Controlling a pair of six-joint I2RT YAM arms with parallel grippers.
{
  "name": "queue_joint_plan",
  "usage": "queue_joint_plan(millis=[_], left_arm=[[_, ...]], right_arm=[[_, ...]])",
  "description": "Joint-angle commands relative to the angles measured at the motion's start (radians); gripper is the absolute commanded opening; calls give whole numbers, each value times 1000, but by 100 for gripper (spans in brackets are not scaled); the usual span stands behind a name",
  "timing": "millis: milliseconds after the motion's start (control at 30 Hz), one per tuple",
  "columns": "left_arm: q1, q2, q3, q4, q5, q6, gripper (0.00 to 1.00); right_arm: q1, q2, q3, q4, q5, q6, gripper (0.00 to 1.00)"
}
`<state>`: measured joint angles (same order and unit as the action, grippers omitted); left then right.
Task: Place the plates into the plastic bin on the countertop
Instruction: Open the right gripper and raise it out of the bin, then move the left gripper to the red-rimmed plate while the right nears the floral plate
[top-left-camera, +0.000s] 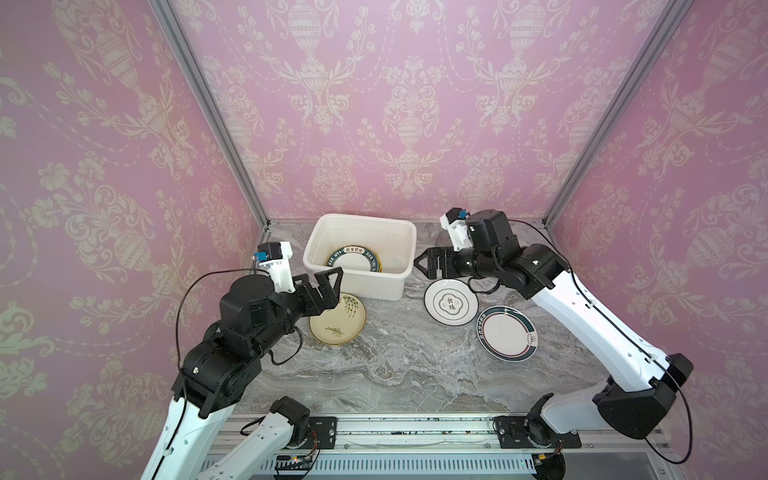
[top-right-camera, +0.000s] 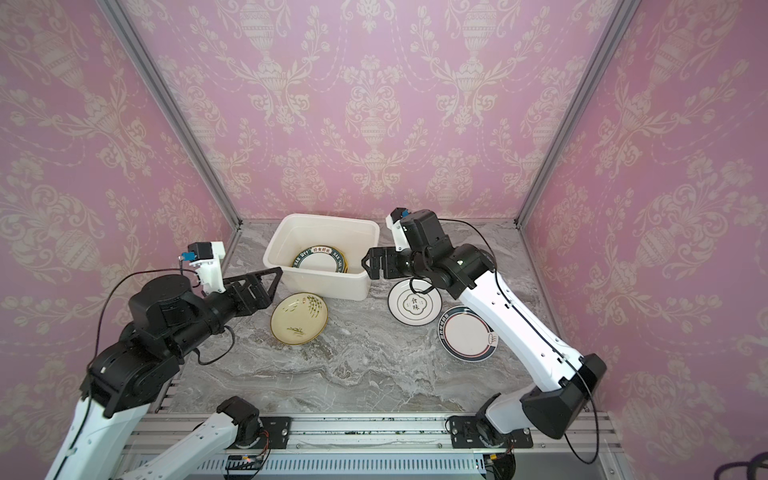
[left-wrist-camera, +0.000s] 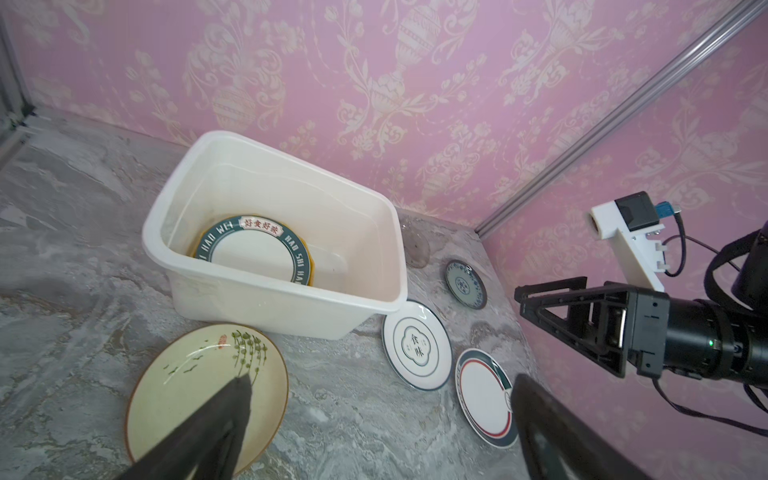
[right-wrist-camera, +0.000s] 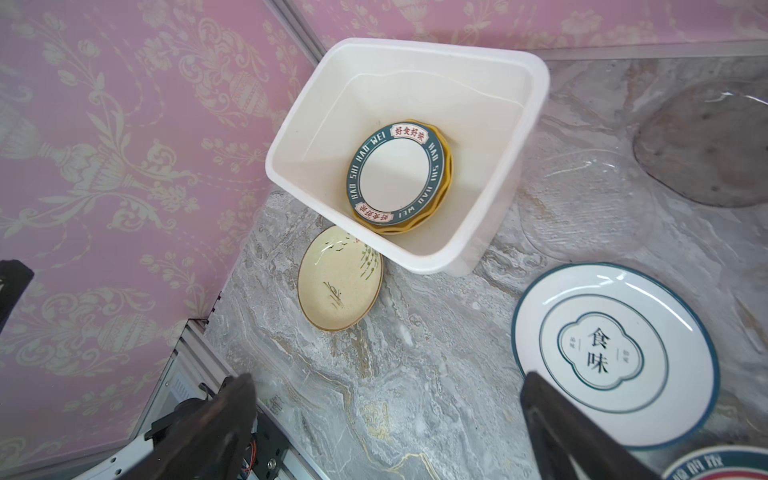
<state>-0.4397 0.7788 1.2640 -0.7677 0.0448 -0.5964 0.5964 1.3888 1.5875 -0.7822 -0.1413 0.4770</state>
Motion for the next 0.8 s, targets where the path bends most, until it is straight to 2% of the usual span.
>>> queue_joint_plan(millis=[0,67,167,300,433,567,767], left_arm=[[7,81,18,-68,193,-69,99],[-1,120,12,-64,232,-112,99],[-36,159,-16,-31,227,-205,99],[-153,213,-49,60,181,-312,99],[-312,294,-57,129,63,-407,99],[-440,377,-82,237,-31,-505,99],[-555,562,-116,441,-75,-695,97]], right_arm=[[-76,-71,-87,-86,-16,60,100],[-136,-99,-127,-113,-37,61,100],[-231,-120,-175,-154,-54,66,100],[-369,-116,-248,-167,-54,93,100],[-497,-96,-311,-171,67,197,100],[-566,-65,-318,-158,175,241,100],[-642,62,-294,-164,241,285,100]])
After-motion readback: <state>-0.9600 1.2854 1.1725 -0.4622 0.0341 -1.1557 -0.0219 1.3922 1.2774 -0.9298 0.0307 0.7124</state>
